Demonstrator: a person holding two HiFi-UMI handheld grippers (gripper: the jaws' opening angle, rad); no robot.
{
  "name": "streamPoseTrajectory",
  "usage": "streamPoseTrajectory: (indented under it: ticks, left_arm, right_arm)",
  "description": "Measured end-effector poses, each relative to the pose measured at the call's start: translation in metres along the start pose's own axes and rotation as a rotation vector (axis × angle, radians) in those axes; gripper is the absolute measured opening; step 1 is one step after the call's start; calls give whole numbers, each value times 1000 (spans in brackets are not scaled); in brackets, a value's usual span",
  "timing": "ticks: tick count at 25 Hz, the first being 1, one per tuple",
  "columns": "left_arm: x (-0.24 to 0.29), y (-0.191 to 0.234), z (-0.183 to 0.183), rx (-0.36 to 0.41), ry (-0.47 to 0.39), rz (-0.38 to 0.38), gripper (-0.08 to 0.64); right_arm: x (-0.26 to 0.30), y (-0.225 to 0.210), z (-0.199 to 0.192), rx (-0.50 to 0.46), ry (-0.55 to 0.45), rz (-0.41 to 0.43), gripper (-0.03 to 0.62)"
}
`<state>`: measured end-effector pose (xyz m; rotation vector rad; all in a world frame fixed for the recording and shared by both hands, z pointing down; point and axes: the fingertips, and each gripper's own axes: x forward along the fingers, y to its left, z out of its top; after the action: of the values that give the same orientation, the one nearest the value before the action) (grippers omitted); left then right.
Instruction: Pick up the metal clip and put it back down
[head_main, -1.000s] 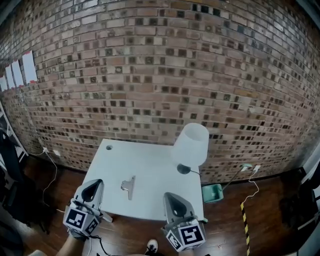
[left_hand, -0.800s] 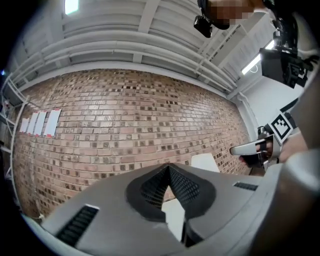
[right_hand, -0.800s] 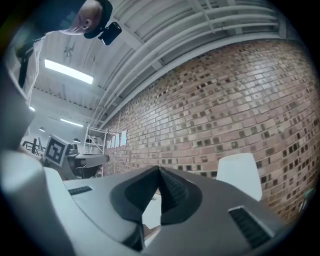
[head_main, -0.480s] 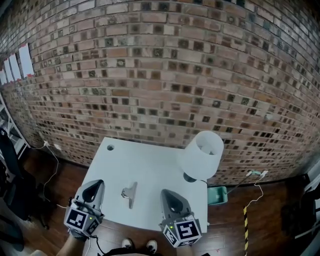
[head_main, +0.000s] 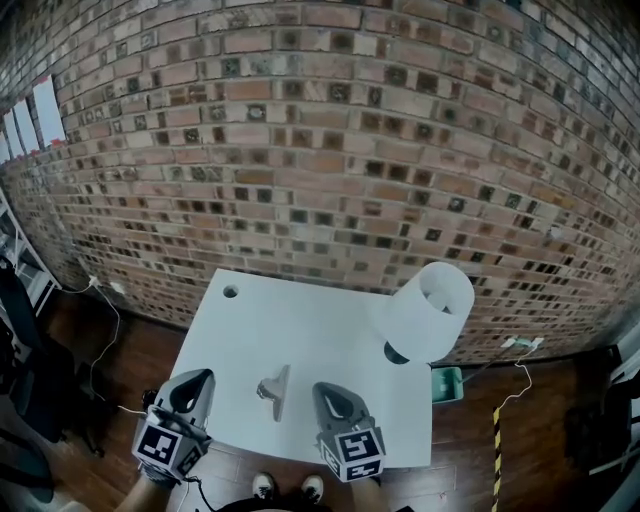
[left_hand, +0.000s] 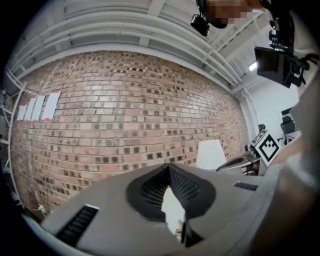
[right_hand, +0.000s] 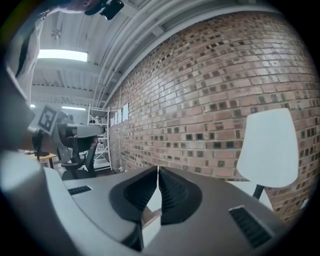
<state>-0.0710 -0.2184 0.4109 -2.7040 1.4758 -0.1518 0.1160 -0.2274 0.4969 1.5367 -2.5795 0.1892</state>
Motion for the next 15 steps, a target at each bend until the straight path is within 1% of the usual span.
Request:
streamPoseTrajectory:
  ticks: [1, 3, 8, 13, 15]
  left_arm:
    - [0, 3, -2, 0, 4, -1, 17]
    - [-2, 8, -7, -1, 12, -2, 18]
    - [-8, 23, -21, -29, 35, 7, 17]
    - [-10, 34, -32, -43, 43, 12, 18]
    - [-10, 37, -35, -50, 46, 12, 17]
  right_arm:
    - [8, 3, -13, -7, 35, 5, 17]
    - [23, 8, -41, -13, 106, 18, 43]
    - [55, 17, -104, 11, 249, 15, 46]
    - [83, 33, -160, 45, 401, 46, 140]
    - [90, 43, -178, 46, 453, 65, 143]
